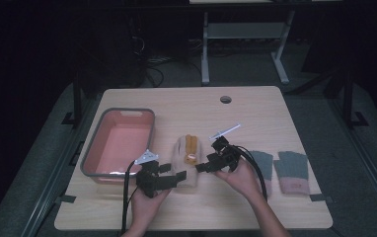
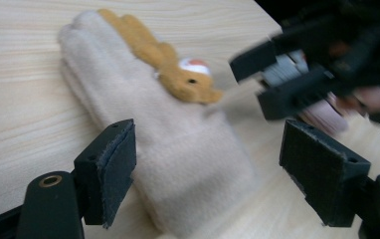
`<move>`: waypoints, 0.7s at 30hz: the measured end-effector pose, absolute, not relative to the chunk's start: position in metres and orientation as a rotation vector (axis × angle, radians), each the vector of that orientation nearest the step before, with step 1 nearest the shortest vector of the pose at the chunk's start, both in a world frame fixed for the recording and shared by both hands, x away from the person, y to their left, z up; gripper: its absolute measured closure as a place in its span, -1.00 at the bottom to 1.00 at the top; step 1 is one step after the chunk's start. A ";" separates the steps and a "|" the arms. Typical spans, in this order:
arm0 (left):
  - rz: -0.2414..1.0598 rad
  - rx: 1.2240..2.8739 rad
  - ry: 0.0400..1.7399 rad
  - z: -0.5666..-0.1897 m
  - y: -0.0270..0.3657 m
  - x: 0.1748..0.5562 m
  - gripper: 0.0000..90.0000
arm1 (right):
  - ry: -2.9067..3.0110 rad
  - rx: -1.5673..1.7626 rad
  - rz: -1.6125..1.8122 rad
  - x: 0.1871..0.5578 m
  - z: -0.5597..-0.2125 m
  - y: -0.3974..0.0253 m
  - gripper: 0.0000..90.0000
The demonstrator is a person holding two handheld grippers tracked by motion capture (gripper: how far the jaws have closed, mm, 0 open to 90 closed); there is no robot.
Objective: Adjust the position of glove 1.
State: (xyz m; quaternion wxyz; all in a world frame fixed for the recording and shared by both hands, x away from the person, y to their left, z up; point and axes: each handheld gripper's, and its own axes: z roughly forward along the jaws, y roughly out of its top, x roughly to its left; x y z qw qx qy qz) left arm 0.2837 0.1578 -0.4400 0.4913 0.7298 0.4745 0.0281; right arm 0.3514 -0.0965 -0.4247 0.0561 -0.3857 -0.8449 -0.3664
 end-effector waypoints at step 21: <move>0.033 1.777 1.333 -0.469 0.151 0.297 -0.33 | -2.340 -1.365 -1.116 0.346 -0.463 -0.085 -0.30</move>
